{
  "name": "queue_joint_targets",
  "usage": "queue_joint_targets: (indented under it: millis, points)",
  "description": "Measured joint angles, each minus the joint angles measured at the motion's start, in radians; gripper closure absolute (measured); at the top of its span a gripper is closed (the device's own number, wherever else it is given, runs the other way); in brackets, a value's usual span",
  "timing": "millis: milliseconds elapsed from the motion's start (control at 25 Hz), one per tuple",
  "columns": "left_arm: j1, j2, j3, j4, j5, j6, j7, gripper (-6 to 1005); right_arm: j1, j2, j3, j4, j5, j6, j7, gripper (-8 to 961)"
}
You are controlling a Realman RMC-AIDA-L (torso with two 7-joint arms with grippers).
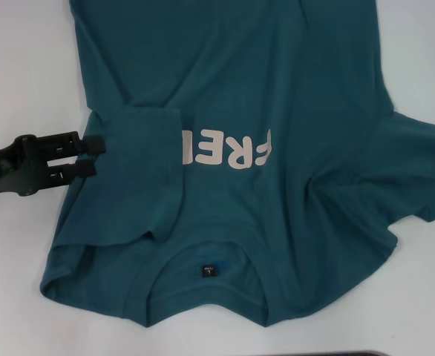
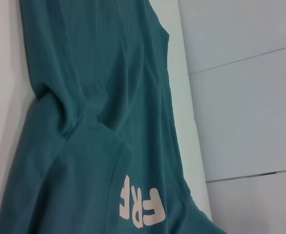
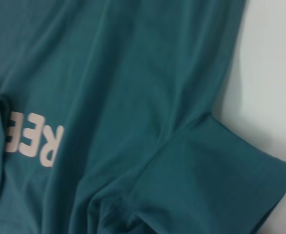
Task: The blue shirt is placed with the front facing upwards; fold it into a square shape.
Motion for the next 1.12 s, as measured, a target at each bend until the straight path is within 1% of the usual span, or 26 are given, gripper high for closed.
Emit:
queue_joint_targets:
  millis: [200,520,760,880,1120]
  points:
    - [-0.001,0.000,0.000,0.000,0.000,-0.002,0.000,312,0.000,-0.003,0.002,-0.026,-0.063,0.014,0.018,938]
    - [0.000,0.000,0.000,0.003,0.000,-0.006,0.001,312,0.001,-0.003,0.006,-0.076,-0.073,0.040,0.056,938]
    - [0.001,0.000,0.000,0.005,0.000,-0.008,0.001,311,0.009,0.004,-0.004,-0.064,-0.099,0.052,0.061,939]
    - [0.001,0.000,0.000,0.005,0.000,-0.009,0.002,311,0.013,0.008,-0.011,-0.064,-0.083,0.026,0.058,939]
    - [0.001,0.000,0.000,0.002,0.000,-0.009,0.001,311,0.040,0.014,-0.028,-0.062,0.041,-0.085,0.037,938]
